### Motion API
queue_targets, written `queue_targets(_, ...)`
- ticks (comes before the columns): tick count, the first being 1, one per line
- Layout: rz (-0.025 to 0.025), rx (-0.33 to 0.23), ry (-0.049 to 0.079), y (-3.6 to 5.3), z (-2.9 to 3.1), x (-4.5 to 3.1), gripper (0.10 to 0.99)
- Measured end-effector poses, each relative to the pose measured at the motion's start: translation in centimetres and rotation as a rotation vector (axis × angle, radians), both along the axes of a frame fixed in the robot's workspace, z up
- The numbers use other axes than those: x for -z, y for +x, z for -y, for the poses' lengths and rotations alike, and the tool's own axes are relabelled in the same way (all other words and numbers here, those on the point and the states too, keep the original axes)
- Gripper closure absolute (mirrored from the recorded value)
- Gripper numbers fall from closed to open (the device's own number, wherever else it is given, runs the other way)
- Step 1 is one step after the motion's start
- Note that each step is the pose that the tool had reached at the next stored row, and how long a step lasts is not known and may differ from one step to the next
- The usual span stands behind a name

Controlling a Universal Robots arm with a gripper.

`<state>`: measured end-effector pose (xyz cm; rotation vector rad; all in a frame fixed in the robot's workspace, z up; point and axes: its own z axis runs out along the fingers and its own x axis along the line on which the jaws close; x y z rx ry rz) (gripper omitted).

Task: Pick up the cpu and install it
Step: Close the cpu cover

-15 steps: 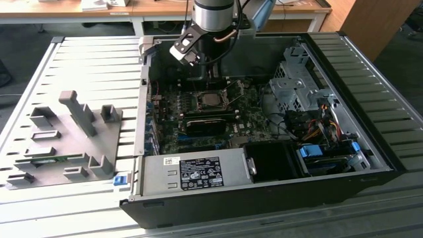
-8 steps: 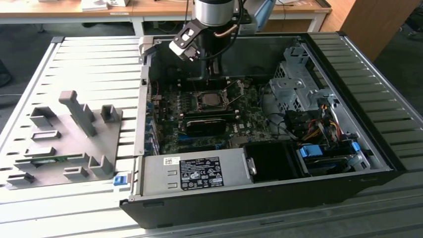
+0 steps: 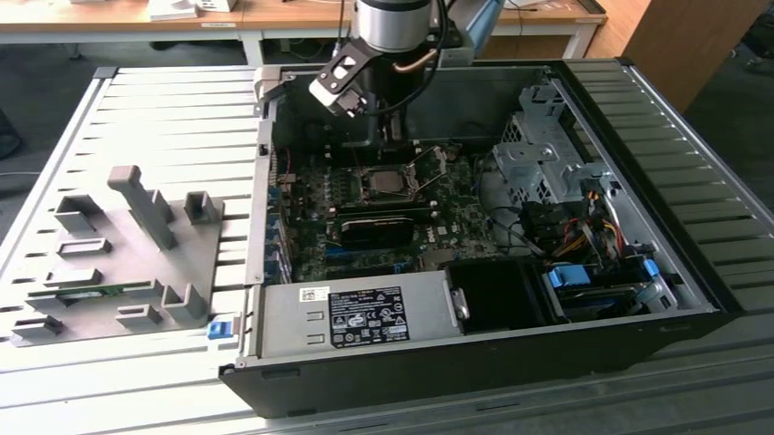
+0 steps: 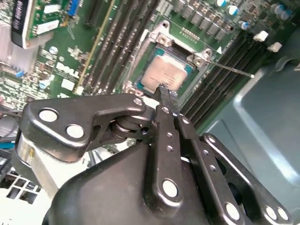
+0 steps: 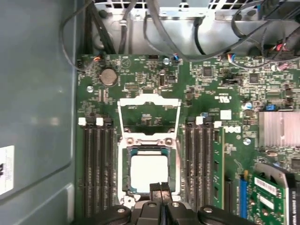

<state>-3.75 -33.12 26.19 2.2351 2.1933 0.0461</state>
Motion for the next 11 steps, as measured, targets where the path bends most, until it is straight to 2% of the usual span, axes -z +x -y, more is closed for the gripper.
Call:
queue_targets(2, 0.0, 0.0, 0.0, 0.11, 0.11, 0.0, 0.98)
queue_targets(11, -0.0058, -0.001, 0.003, 4.01, 0.12, 0.03, 0.98)
